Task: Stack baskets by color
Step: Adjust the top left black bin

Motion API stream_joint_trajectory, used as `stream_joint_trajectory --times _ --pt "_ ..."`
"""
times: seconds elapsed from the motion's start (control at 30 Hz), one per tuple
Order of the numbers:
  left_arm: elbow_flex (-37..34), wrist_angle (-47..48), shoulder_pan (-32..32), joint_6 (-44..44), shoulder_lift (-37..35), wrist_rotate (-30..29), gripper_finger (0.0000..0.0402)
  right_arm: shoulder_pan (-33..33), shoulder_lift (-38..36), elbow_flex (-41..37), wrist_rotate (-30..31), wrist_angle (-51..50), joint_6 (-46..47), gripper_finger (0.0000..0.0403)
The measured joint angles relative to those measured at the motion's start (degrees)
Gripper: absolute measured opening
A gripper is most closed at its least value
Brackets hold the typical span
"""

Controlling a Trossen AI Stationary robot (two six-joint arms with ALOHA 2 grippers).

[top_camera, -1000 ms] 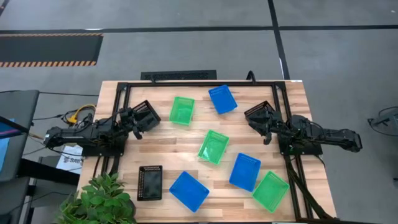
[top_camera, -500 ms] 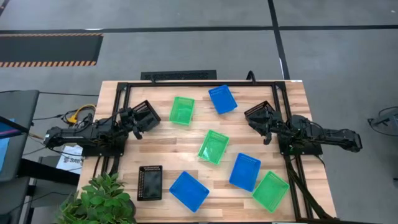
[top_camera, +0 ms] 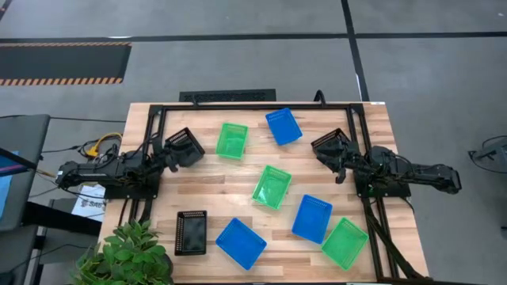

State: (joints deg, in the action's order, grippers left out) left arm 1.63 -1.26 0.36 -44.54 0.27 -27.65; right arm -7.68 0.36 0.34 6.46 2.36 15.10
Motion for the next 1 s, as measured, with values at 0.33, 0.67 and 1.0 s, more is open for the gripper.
stream_joint_trajectory --times 0.33,0.67,1.0 --pt "0.00 -0.22 0.02 -9.04 0.00 -7.64 0.0256 -0.74 0.00 0.00 4.78 5.93 25.00 0.0181" --pt "-0.04 -0.64 0.02 -19.50 0.00 -20.98 0.0256 -1.29 -0.13 1.92 4.09 15.75 34.37 0.0179" --pt "2.23 -19.69 0.02 -17.45 1.33 -5.41 0.0256 -2.93 2.78 9.38 5.80 13.66 36.00 0.0183"
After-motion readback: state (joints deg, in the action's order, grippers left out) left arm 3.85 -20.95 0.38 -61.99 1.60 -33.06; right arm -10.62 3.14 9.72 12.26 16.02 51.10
